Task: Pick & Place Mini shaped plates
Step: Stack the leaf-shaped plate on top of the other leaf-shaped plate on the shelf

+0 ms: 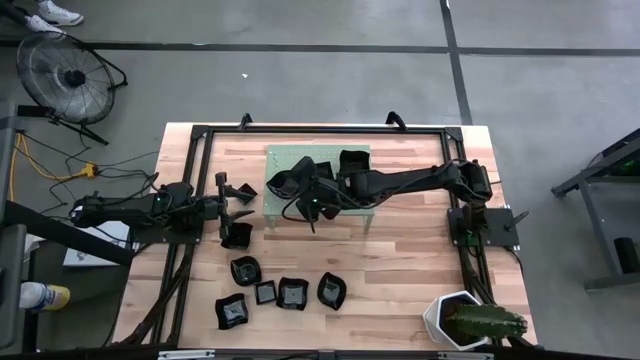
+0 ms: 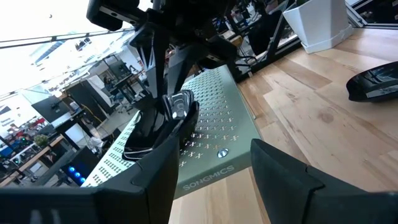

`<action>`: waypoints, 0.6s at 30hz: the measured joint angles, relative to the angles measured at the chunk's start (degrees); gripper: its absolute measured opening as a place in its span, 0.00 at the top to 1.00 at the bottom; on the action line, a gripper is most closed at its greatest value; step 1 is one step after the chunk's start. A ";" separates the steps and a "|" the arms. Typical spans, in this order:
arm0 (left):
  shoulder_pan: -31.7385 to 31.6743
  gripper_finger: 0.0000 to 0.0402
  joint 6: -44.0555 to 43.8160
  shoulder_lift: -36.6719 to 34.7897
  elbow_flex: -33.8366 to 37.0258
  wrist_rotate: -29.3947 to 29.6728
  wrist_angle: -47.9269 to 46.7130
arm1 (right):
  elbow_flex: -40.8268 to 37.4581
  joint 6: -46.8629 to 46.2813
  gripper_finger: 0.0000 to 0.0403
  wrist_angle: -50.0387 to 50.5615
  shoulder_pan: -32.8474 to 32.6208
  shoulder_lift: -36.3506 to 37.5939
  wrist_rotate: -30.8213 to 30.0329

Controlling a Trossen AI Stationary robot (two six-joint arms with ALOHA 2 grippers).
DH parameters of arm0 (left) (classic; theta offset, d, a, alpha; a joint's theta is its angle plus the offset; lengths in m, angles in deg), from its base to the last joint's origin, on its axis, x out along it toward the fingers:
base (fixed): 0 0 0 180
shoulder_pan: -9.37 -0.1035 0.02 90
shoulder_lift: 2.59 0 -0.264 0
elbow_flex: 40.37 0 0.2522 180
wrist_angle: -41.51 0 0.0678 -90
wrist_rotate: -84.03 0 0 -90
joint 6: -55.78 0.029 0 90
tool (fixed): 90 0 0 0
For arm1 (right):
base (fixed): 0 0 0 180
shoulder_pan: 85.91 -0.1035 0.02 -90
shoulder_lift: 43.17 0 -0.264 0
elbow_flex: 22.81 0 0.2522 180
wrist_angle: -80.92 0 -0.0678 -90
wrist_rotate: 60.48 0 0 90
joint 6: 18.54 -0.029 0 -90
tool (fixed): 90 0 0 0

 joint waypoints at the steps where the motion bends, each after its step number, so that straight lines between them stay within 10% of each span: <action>1: 0.01 0.52 -0.01 -0.01 0.02 0.00 -0.02 | 0.00 0.00 0.78 0.00 0.00 0.00 -0.02; 18: 0.01 0.52 -0.02 0.01 0.01 0.00 0.00 | 0.00 -2.03 0.63 -0.46 -0.56 0.09 -2.30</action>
